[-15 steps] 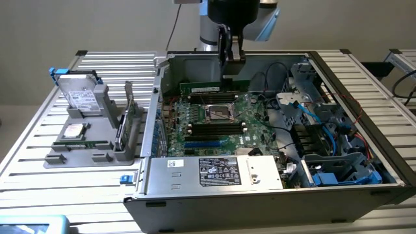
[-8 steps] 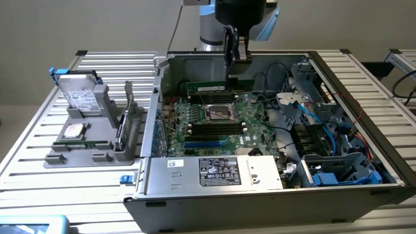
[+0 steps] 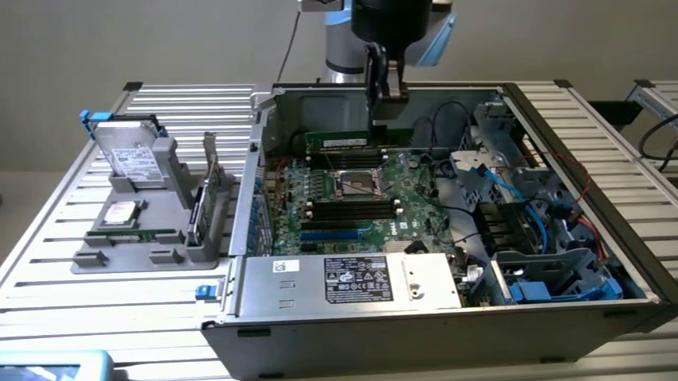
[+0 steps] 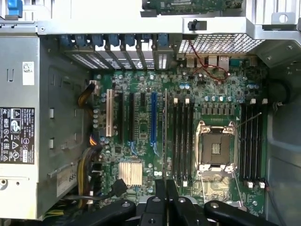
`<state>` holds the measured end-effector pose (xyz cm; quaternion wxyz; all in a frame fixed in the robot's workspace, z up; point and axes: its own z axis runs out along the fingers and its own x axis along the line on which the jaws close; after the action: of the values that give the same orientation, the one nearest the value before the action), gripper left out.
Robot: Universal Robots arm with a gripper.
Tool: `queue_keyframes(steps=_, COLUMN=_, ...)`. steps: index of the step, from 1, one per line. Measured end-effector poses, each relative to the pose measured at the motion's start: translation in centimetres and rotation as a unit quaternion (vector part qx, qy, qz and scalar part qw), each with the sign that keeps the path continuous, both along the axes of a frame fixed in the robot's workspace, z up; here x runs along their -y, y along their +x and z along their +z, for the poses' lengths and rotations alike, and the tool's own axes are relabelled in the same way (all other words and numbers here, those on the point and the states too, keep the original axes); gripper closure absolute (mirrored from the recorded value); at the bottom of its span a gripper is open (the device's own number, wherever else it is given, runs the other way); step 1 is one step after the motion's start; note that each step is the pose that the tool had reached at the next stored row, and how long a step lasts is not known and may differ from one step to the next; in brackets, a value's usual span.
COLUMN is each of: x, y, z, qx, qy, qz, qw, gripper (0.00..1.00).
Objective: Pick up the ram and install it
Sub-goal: 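Pick up the ram and move it above insertion slot, then insert the ram into the slot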
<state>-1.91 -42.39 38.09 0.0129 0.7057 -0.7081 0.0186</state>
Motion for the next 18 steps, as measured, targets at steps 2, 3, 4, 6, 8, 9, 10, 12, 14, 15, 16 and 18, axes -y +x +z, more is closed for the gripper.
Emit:
queue_keyframes(steps=2, x=-0.35, y=0.0, z=-0.13, qx=0.0000, qy=0.0000, qz=-0.001, qw=1.0000, gripper=0.88)
queue_keyframes(steps=3, x=-0.53, y=0.0, z=-0.19, qx=0.0000, qy=0.0000, qz=-0.001, qw=1.0000, gripper=0.88)
queue_keyframes(steps=4, x=-0.72, y=0.0, z=-0.26, qx=0.0000, qy=0.0000, qz=-0.001, qw=1.0000, gripper=0.88)
queue_keyframes(steps=6, x=-1.09, y=0.0, z=-0.42, qx=0.0000, qy=0.0000, qz=-0.002, qw=1.0000, gripper=0.88)
queue_keyframes(steps=8, x=-1.44, y=0.0, z=-0.59, qx=0.0000, qy=0.0000, qz=-0.003, qw=1.0000, gripper=0.88)
queue_keyframes(steps=9, x=-1.61, y=0.0, z=-0.68, qx=0.0000, qy=-0.0001, qz=-0.003, qw=1.0000, gripper=0.88)
queue_keyframes(steps=10, x=-1.77, y=0.0, z=-0.76, qx=0.0000, qy=-0.0001, qz=-0.003, qw=1.0000, gripper=0.88)
queue_keyframes(steps=12, x=-2.11, y=0.0, z=-0.98, qx=0.0000, qy=0.0000, qz=-0.004, qw=1.0000, gripper=0.88)
queue_keyframes(steps=14, x=-2.41, y=0.0, z=-1.24, qx=0.0000, qy=0.0000, qz=-0.005, qw=1.0000, gripper=0.88)
queue_keyframes(steps=15, x=-2.53, y=0.0, z=-1.39, qx=0.0000, qy=-0.0001, qz=-0.006, qw=1.0000, gripper=0.88)
queue_keyframes(steps=16, x=-2.66, y=0.0, z=-1.57, qx=0.0000, qy=0.0000, qz=-0.006, qw=1.0000, gripper=0.88)
queue_keyframes(steps=18, x=-2.92, y=0.1, z=-1.89, qx=0.0000, qy=0.0000, qz=-0.007, qw=1.0000, gripper=0.88)
